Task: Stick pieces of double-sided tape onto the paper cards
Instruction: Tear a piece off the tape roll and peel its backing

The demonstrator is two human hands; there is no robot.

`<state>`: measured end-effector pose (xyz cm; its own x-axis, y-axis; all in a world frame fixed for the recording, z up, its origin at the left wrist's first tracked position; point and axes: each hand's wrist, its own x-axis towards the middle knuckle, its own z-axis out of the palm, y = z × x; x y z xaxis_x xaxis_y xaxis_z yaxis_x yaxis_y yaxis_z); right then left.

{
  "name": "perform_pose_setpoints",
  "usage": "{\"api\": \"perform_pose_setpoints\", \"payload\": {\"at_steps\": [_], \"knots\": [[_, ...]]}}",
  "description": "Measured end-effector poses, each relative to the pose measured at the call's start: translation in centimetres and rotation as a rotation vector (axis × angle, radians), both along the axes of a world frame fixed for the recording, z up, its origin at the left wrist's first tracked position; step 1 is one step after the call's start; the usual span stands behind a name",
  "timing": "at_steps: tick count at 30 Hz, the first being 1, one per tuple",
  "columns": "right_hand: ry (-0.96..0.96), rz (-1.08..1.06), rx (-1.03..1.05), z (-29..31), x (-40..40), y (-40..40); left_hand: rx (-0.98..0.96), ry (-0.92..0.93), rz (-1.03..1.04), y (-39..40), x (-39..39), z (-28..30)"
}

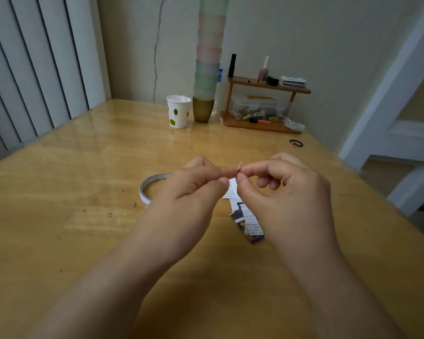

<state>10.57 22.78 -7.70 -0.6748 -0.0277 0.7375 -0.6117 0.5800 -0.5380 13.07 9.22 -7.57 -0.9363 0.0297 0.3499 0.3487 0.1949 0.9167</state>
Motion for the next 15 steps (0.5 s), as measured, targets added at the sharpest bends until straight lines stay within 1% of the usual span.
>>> {"api": "perform_pose_setpoints", "payload": {"at_steps": [4, 6, 11, 15], "knots": [[-0.028, 0.041, -0.013, 0.2, 0.2, 0.2, 0.086, -0.035, -0.026, -0.2, -0.1, 0.1], [-0.075, 0.071, -0.036, 0.4, 0.3, 0.3, 0.108, -0.054, -0.031, -0.3, -0.1, 0.2], [-0.177, 0.123, -0.098, 0.9, 0.4, 0.2, 0.232, -0.092, -0.045, -0.5, -0.4, -0.1], [-0.189, 0.145, -0.122, 1.0, 0.5, 0.3, 0.303, -0.096, -0.042, -0.6, -0.6, -0.2]]}}
